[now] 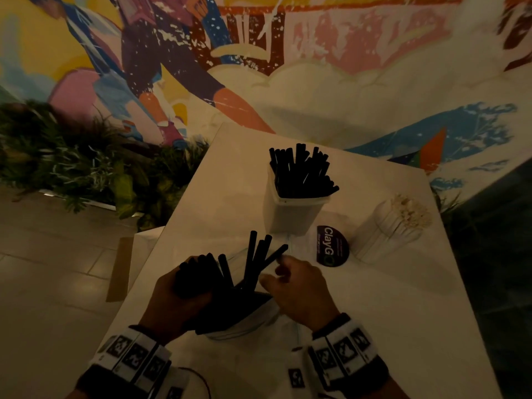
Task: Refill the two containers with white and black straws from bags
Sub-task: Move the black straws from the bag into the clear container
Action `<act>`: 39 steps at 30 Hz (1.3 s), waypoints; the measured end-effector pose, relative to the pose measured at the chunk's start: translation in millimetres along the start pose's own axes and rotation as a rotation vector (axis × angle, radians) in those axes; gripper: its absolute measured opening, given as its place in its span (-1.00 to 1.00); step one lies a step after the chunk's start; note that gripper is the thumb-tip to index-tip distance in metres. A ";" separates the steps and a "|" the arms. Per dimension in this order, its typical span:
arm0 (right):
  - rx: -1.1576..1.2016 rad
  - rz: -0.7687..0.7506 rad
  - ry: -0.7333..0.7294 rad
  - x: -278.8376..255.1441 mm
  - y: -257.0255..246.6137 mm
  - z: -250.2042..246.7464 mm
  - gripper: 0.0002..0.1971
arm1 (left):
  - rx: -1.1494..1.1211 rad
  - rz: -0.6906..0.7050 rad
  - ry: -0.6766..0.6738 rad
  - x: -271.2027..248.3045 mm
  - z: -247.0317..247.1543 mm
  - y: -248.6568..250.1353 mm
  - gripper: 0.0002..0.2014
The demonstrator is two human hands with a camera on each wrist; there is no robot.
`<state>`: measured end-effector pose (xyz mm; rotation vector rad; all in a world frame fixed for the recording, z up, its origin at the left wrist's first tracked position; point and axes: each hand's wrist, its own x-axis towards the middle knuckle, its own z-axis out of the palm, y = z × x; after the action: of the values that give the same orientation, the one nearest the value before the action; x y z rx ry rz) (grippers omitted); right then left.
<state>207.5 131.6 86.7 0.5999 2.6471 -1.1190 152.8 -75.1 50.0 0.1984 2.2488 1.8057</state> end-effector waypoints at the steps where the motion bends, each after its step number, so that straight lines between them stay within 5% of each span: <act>1: 0.058 -0.012 0.017 4.5 -0.5 3.1 -0.33 | 0.014 0.017 0.005 -1.7 -0.7 2.2 -0.69; 3: 0.195 -0.049 0.004 11.5 -4.9 11.2 -0.21 | -0.005 0.025 0.022 -3.0 -2.0 3.7 -0.84; 7: 0.356 -0.062 0.024 26.4 -17.2 27.7 -0.10 | 0.006 0.040 -0.009 -3.0 -2.4 3.0 -0.81; 15: 0.463 -0.188 0.071 37.8 -29.0 43.2 -0.68 | 0.027 0.030 -0.035 -3.6 -2.5 4.4 -0.69; 26: 0.786 -0.459 0.262 19.9 -14.7 26.0 -0.73 | -0.040 -0.035 0.034 -5.5 -0.7 5.1 -0.75; 35: 0.549 -0.352 0.235 29.7 15.5 43.1 -0.58 | 0.080 -0.082 0.044 -6.6 2.5 7.1 -0.72; 39: 0.458 -0.297 0.163 30.3 20.4 52.4 -0.76 | 0.066 -0.102 0.059 -6.7 3.5 5.4 -0.77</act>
<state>190.9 115.3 27.2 0.3882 2.6842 -1.8656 159.9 -72.4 55.2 0.0419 2.3154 1.7092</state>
